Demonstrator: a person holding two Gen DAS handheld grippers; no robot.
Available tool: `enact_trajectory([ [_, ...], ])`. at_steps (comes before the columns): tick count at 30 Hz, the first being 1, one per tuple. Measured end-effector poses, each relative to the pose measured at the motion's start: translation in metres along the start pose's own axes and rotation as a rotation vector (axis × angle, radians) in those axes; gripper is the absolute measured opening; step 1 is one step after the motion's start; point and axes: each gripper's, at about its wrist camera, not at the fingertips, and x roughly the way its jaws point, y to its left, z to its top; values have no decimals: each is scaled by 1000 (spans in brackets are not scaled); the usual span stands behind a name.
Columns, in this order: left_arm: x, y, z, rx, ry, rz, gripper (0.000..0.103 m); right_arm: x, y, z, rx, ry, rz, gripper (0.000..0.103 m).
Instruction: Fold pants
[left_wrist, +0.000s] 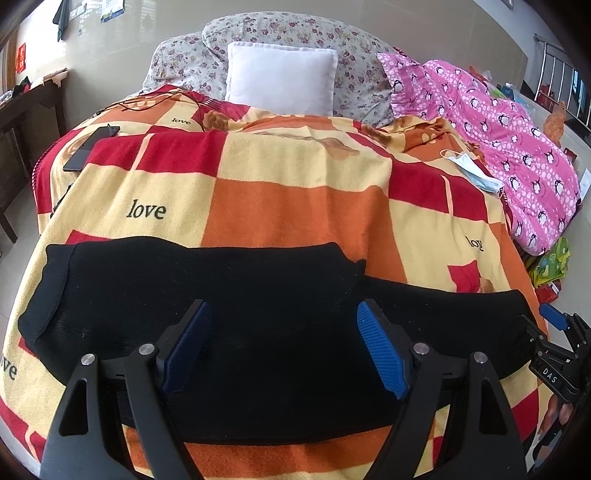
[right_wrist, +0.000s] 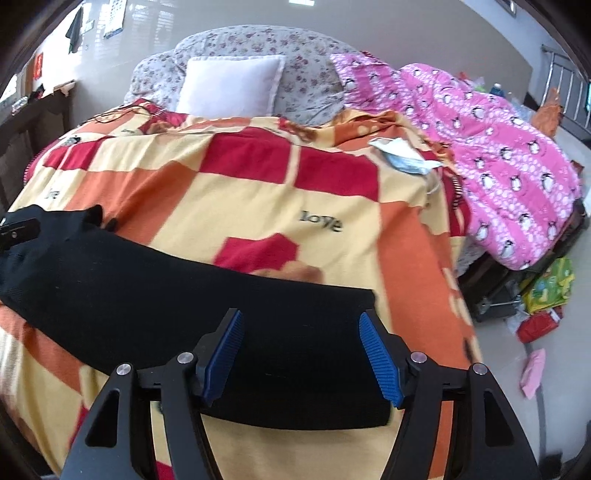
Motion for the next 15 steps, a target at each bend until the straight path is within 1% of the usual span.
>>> enact_trajectory([
  [10,0,0,0,2,0,1,82,-2,-20,-8,13,-18,-67,67],
  [15,3,-5,-3,10,3,0,82,-1,-25,-12,-4,-21,-119,68],
])
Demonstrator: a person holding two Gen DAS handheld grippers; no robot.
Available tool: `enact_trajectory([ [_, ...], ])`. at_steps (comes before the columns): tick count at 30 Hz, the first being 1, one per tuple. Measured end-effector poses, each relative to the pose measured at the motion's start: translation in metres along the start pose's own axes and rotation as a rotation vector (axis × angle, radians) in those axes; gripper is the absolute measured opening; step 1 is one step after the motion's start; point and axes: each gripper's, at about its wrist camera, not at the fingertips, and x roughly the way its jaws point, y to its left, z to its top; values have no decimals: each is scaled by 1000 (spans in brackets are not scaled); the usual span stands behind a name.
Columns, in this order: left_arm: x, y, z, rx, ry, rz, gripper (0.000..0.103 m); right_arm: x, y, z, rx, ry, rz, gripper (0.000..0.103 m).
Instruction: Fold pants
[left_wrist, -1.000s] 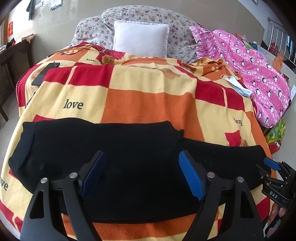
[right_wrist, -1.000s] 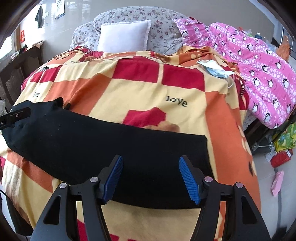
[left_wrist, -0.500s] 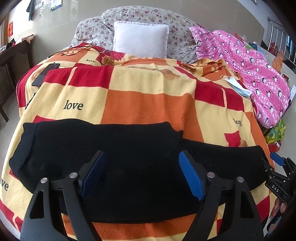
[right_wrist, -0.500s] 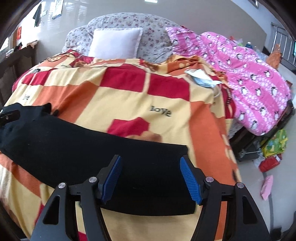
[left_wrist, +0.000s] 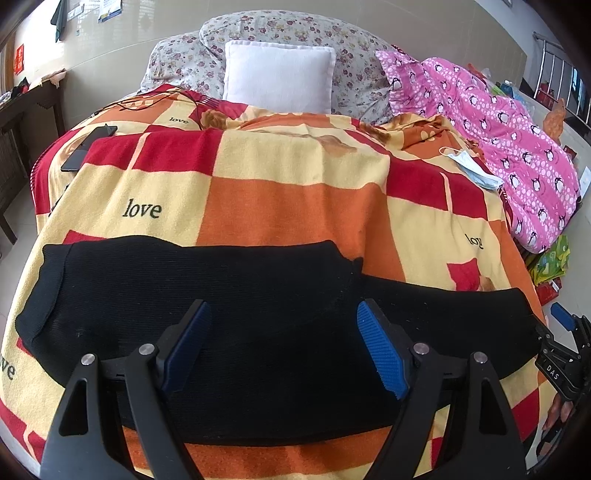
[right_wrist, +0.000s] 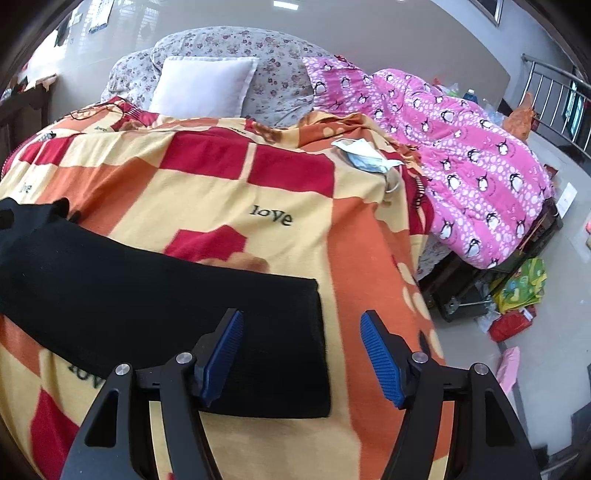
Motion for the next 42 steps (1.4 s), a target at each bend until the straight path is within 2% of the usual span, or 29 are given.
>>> enact_trajectory([
  [15,6,-13,0,15,16,-11,82,4,-42,-15,89,37,-52,69],
  [25,8,-21,2,30,21,-21,82,2,-75,-29,137,54,-128,69],
  [31,10,-28,2,45,27,-30,82,2,-83,-35,152,71,-125,71],
  [34,13,-36,4,54,47,-61,82,4,-85,-36,183,79,-52,71],
  [36,16,-45,6,65,76,-101,82,8,-87,-37,243,99,91,71],
  [38,22,-60,9,87,123,-167,82,11,-87,-40,286,115,187,71],
  [42,32,-106,14,169,180,-308,82,20,-81,-44,340,134,319,71],
])
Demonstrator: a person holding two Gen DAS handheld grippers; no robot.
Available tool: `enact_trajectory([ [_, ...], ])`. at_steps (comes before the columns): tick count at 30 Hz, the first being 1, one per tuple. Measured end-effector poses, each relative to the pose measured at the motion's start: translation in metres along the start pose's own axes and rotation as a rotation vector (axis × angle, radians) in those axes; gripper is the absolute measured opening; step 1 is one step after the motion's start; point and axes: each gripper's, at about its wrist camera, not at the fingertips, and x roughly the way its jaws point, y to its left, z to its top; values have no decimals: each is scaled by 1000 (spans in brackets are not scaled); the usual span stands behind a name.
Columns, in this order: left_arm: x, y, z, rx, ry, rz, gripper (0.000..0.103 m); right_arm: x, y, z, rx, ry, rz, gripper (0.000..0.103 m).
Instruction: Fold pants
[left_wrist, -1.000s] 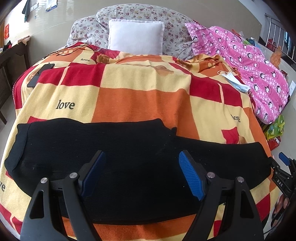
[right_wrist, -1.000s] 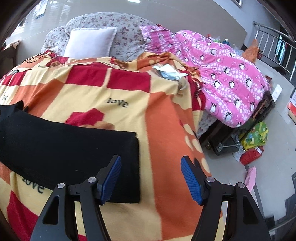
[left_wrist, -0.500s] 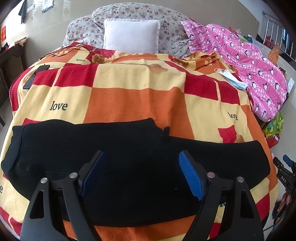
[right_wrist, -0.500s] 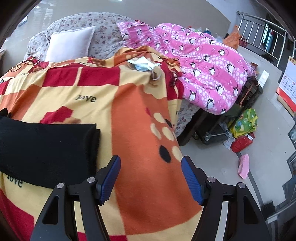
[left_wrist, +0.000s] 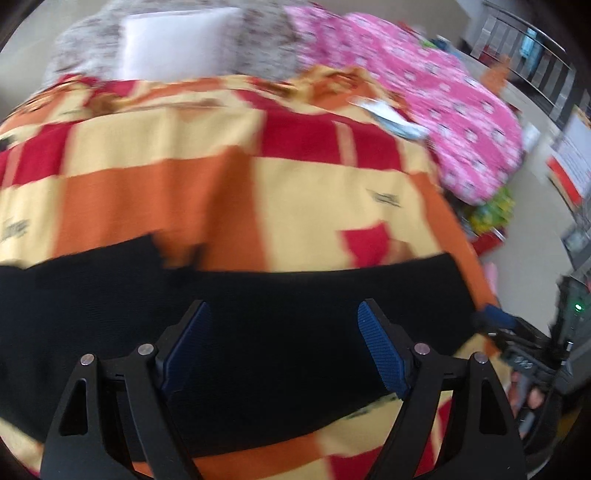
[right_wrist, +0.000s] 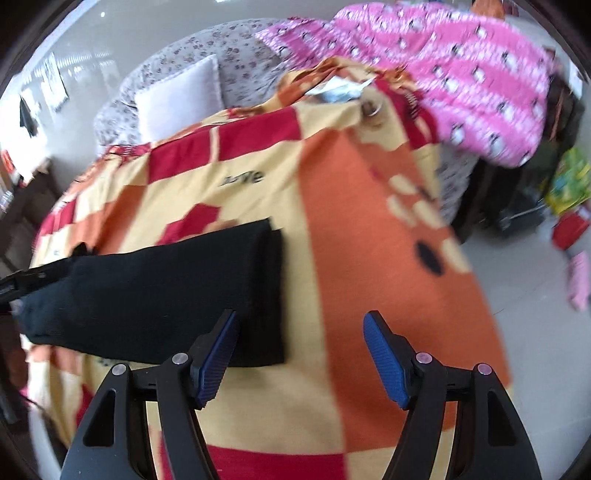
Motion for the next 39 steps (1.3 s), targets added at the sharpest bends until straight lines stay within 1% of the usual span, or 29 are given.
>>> enact_trajectory([
  [3,17,-29,9,85,20,-15,82,6,4,-2,17,9,54,71],
  [5,32,-50,13,140,37,-37,82,11,7,-2,34,20,113,71],
  [7,49,-66,16,184,72,-59,82,18,12,-1,23,23,129,71],
  [8,57,-72,16,196,87,-62,82,21,15,0,8,6,126,65],
  [9,65,-77,15,210,103,-49,82,24,16,1,8,-6,119,54],
  [10,70,-81,15,221,104,-31,82,25,16,2,12,-10,120,24],
  [11,73,-87,14,251,86,6,82,28,17,3,22,-11,133,22],
  [12,74,-90,13,273,79,21,82,30,17,4,23,-20,134,21],
  [14,73,-92,13,296,90,34,82,28,20,4,8,-29,136,16],
  [16,63,-86,14,282,82,18,82,18,21,7,18,-55,162,15],
  [17,52,-79,15,264,61,13,82,9,23,10,23,-80,191,15],
  [19,32,-65,17,245,21,32,82,-7,29,16,28,-115,256,15],
  [20,15,-53,16,238,-9,50,82,-15,35,20,19,-132,288,15],
  [23,-32,-12,13,207,-90,105,82,-35,67,29,-43,-166,376,14],
  [27,-80,46,4,124,-154,177,83,-40,126,35,-145,-154,507,14],
  [29,-99,76,-3,59,-172,211,83,-28,166,34,-200,-115,587,14],
  [30,-106,89,-8,24,-176,219,83,-23,178,31,-214,-101,604,14],
  [32,-110,107,-15,-21,-179,231,83,2,215,23,-246,-45,627,14],
  [34,-110,120,-22,-59,-172,240,83,37,246,14,-247,53,663,16],
  [35,-108,126,-26,-79,-164,241,83,55,261,7,-262,112,652,20],
  [36,-105,130,-29,-96,-156,234,83,67,271,1,-269,162,633,20],
  [37,-104,130,-32,-105,-150,227,83,75,277,-4,-265,211,642,20],
  [38,-102,129,-35,-110,-146,222,83,73,277,-5,-253,238,682,22],
  [39,-101,129,-37,-113,-144,215,83,65,273,-4,-249,229,712,24],
])
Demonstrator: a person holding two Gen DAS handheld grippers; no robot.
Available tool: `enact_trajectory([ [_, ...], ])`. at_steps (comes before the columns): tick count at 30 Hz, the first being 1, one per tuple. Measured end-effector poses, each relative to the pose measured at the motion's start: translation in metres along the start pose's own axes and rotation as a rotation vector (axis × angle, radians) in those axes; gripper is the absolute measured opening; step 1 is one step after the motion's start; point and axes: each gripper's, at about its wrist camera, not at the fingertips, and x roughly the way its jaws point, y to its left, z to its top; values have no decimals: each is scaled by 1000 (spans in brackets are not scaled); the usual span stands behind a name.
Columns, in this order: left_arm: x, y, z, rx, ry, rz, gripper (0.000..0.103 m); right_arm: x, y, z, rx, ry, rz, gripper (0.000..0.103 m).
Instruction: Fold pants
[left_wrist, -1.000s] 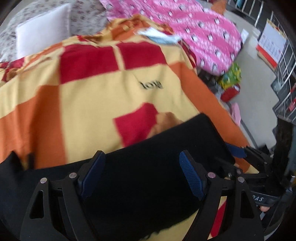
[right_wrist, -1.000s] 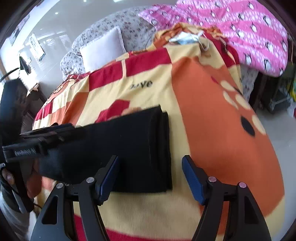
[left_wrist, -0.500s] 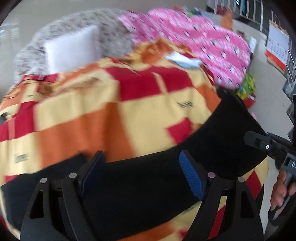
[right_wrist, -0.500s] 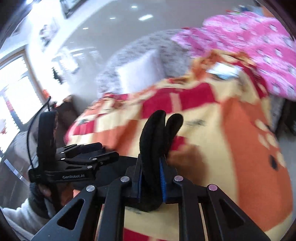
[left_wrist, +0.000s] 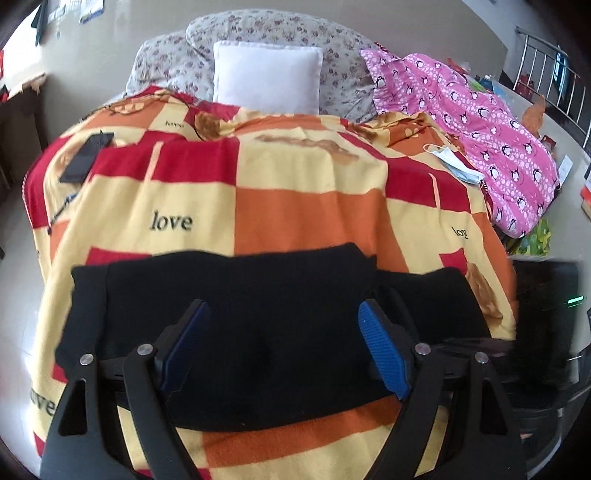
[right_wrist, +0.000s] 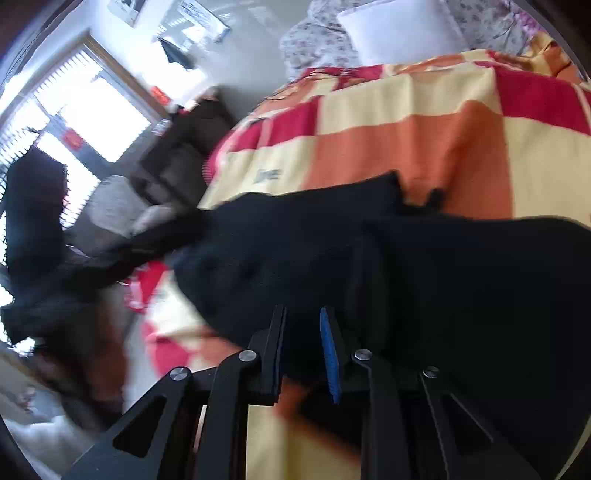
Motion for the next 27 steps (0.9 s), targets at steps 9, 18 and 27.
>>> enact_trajectory([
  [9,26,-44,-14,-6,69,-116,83,-106,-39,-11,16,-236,-337,39],
  [18,56,-88,-29,42,125,-134,56,-103,-70,-25,78,-222,-344,39],
  [27,32,-72,-5,51,32,-248,10,-101,-48,-17,8,-230,-354,39],
])
